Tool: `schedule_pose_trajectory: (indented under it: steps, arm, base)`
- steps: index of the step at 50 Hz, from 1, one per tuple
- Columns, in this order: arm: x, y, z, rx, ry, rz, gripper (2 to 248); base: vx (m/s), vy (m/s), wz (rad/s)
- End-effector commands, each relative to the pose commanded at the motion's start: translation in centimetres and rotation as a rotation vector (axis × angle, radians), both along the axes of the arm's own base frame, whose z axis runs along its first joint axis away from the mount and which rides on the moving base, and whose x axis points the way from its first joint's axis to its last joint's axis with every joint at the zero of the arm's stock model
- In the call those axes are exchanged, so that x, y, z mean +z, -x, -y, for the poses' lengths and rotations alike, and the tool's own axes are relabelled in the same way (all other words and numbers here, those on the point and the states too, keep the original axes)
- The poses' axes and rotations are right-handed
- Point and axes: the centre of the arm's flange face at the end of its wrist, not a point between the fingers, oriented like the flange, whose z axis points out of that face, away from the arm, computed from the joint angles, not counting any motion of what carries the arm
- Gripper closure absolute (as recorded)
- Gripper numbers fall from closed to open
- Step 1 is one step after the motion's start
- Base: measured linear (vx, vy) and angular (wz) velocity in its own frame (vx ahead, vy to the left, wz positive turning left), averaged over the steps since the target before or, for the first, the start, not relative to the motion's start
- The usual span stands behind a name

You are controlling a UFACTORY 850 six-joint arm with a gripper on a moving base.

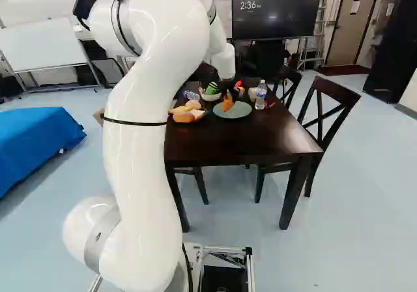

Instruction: Move the croissant to the empty plate

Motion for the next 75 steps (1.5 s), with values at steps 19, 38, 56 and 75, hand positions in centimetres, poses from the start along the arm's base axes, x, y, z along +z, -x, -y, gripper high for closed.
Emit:
schedule_pose_trajectory:
  steps: [19,38,56,75]
  arm:
    - [-1.7,-0.4,0.1,0.000,-0.006,-0.022,144]
    - [-1.7,-0.4,0.1,0.000,-0.006,-0.022,65]
    - [-0.9,-0.2,0.1,0.000,-0.003,-0.011,3]
    - [1.6,0.4,-0.1,0.000,0.006,0.021,3]
  base:
    - [0.000,0.000,0.000]
    - [0.000,0.000,0.000]
    - [0.000,0.000,0.000]
    - [0.000,0.000,0.000]
